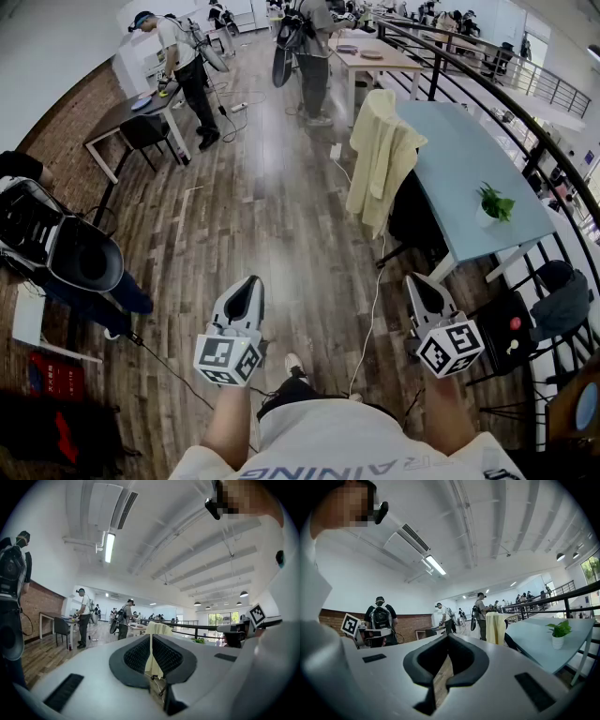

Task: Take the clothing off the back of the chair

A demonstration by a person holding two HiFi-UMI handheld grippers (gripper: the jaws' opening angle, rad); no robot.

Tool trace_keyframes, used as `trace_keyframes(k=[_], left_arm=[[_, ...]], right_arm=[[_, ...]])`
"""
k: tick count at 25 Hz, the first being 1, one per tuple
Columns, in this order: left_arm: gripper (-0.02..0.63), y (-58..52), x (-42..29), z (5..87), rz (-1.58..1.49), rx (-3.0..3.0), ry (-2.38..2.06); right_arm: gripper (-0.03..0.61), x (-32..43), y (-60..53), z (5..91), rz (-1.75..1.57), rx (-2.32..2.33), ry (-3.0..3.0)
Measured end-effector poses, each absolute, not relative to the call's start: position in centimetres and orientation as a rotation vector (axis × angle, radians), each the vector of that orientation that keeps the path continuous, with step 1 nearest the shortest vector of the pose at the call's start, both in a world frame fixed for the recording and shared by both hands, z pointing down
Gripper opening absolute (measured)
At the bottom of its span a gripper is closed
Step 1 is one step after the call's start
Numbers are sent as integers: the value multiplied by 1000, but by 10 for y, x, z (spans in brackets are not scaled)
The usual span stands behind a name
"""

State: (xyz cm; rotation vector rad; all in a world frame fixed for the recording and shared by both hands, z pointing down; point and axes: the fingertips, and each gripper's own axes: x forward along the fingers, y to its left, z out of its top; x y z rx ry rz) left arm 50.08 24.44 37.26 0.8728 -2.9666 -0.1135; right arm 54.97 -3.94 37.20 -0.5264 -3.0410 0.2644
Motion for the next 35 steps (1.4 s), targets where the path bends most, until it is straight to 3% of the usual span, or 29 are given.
trace_keyframes(k=[21,35], left_arm=[[44,254,485,380,-124,804,-2965],[44,323,371,395,-162,752,-2942]], right_arm=[[23,521,-21,383,263,-628,-3009],[23,390,53,400,245,-671,-2923]])
